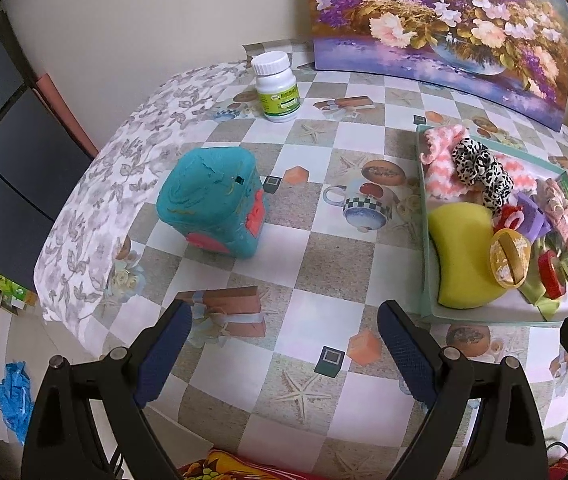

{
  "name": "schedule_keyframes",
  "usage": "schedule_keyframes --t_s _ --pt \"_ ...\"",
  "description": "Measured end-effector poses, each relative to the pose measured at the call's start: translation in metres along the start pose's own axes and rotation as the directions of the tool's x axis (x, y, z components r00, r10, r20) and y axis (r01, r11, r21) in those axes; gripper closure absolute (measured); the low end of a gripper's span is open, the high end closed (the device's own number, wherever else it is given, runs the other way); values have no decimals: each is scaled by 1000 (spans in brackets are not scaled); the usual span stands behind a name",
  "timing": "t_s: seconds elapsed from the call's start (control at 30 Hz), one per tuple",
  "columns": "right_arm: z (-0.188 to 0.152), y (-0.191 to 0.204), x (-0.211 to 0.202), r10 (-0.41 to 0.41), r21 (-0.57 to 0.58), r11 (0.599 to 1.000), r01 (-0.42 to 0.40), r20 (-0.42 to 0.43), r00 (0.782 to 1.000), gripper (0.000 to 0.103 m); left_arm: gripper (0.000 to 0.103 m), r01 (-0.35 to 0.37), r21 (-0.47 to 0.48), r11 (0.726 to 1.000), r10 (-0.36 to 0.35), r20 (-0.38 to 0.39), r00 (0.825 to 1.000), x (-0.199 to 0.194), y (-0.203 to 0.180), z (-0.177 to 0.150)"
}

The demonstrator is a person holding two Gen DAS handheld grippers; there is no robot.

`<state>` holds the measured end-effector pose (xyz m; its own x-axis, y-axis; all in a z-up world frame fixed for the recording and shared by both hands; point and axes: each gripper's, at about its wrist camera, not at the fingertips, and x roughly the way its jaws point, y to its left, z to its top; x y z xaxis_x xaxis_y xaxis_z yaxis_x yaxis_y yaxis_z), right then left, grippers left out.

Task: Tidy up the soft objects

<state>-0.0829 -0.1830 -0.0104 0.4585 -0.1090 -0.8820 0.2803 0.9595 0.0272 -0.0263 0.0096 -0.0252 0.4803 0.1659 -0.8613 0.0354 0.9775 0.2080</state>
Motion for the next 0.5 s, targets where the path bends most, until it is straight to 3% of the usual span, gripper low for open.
schedule_keyframes --t_s 0.5 --pt "0 -2 -1 2 3 1000 -2 2 1000 0 9 -32 -9 999 32 -19 999 5 -1 -1"
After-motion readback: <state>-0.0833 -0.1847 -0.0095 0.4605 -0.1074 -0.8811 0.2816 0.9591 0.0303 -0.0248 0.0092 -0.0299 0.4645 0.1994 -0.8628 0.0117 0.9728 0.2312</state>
